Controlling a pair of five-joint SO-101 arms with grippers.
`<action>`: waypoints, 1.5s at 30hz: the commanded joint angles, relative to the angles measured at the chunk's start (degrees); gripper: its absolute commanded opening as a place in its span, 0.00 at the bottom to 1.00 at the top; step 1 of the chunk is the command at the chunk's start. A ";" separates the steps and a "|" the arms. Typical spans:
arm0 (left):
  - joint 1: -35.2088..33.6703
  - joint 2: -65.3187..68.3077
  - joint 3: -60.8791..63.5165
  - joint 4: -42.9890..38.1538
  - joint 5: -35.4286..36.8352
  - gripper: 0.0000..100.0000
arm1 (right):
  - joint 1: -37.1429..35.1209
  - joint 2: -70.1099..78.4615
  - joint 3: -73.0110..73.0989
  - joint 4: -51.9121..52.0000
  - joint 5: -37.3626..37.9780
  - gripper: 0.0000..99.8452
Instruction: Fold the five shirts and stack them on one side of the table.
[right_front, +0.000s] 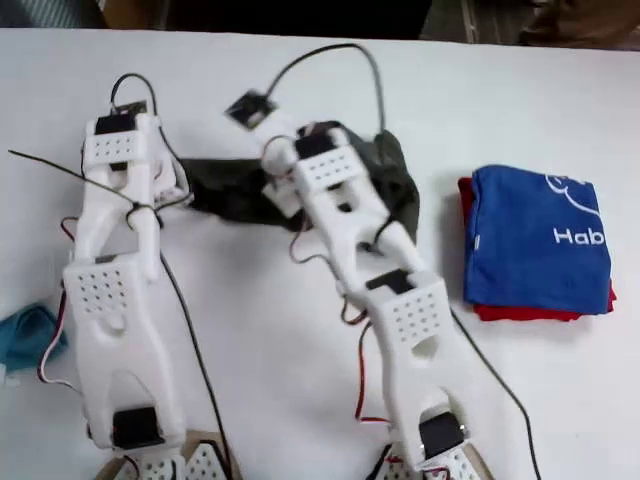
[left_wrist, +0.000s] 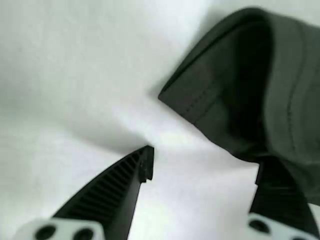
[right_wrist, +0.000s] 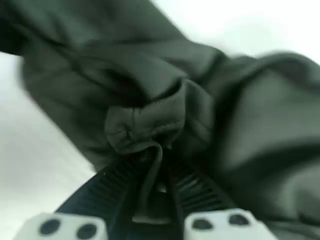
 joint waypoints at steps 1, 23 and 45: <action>-2.11 0.53 -0.31 -0.35 0.62 0.35 | 4.00 -3.21 -4.22 1.10 -0.35 0.02; -2.02 0.53 -0.31 -0.26 0.53 0.35 | 13.05 -26.07 -11.34 20.18 0.09 0.02; 9.23 -11.60 -16.40 11.96 -24.79 0.35 | 24.75 -38.20 -10.81 4.18 6.77 0.02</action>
